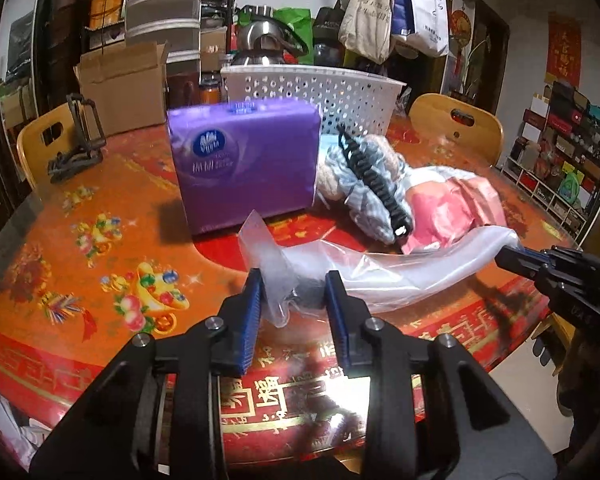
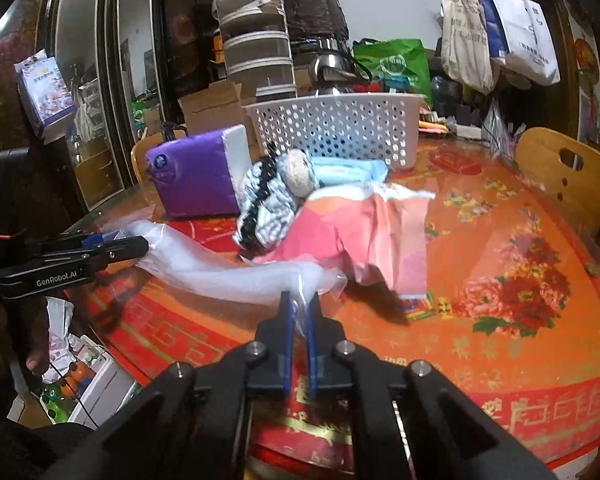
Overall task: Organize soft objects
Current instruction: 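Lift the clear plastic bag with the left gripper and lower it into the basket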
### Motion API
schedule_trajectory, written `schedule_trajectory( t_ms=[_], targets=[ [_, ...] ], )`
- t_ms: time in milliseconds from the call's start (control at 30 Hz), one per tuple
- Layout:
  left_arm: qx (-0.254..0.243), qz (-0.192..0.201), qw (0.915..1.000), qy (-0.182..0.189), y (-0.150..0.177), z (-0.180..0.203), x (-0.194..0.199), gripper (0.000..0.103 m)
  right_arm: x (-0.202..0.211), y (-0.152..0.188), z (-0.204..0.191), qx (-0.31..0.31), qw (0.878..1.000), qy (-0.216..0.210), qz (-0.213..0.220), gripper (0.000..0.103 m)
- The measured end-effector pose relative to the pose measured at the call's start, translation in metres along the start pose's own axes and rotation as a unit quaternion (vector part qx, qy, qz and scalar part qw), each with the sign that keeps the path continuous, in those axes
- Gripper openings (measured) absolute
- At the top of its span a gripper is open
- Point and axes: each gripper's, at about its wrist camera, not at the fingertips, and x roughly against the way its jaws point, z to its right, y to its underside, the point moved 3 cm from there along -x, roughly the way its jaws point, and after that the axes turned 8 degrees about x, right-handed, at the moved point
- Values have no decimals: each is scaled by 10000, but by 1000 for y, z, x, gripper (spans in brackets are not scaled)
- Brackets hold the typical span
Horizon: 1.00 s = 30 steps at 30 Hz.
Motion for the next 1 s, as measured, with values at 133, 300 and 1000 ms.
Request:
schedule_trajectory(
  t_ms=[133,300,1000],
  targets=[
    [-55,125,9999,59,-6,4,13,28,8,-5,0,10,9999,13,106,4],
    [-85,378,9991,141,-21,10,32,28,19,-16,3,-6,9997,54,239,4],
    [115,615,9978,220,-65,13,31,29,19,-62,24,-3,9984,-3,569,4]
  ],
)
